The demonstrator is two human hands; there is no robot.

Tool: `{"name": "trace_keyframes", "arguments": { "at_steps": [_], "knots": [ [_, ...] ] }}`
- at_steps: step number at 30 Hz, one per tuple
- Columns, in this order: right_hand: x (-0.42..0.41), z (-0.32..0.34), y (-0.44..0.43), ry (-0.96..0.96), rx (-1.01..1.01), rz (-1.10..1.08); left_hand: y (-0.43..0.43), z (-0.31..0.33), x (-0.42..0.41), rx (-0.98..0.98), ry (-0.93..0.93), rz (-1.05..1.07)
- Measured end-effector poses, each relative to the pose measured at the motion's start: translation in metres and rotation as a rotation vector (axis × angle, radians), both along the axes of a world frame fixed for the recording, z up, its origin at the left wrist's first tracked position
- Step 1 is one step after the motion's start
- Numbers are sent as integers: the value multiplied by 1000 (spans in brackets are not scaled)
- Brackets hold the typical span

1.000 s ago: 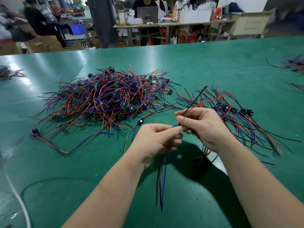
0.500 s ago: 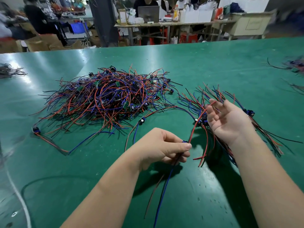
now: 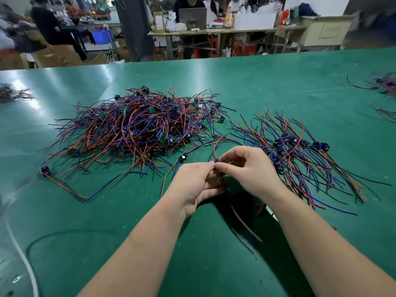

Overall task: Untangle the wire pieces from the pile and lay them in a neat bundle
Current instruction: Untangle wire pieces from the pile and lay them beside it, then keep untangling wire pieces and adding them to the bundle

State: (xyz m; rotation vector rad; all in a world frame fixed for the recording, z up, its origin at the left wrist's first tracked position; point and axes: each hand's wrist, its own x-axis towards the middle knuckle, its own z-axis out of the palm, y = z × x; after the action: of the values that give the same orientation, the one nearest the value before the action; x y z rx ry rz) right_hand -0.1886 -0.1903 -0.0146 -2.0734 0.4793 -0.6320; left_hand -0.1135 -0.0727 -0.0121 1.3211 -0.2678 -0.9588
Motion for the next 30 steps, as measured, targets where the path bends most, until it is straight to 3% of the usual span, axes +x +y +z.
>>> {"name": "trace_keyframes", "arguments": {
  "at_steps": [4,7,11,14,16,19,24,30],
  "knots": [
    [2,-1,-3,-29,21,-37,0,1,-3,10,-42,-85],
    [1,2,-12,-118,4,-152,-3,2,-5,50,-137,-16],
    [-4,8,-40,-195,-155,-423,0,-1,5,216,-627,190],
    [-4,3,-57,-113,-271,-494,9,-5,14,378,-1036,254],
    [-2,-4,-61,-5,-357,-481,11,-11,19,528,-1177,207],
    [1,-11,-62,68,-409,-460,12,-17,19,777,-1202,79],
    [2,-8,-58,-27,-482,-455,11,-19,16,879,-1246,31],
    [3,-11,-59,339,-489,-426,10,-22,14,952,-1308,20]
  ]
}}
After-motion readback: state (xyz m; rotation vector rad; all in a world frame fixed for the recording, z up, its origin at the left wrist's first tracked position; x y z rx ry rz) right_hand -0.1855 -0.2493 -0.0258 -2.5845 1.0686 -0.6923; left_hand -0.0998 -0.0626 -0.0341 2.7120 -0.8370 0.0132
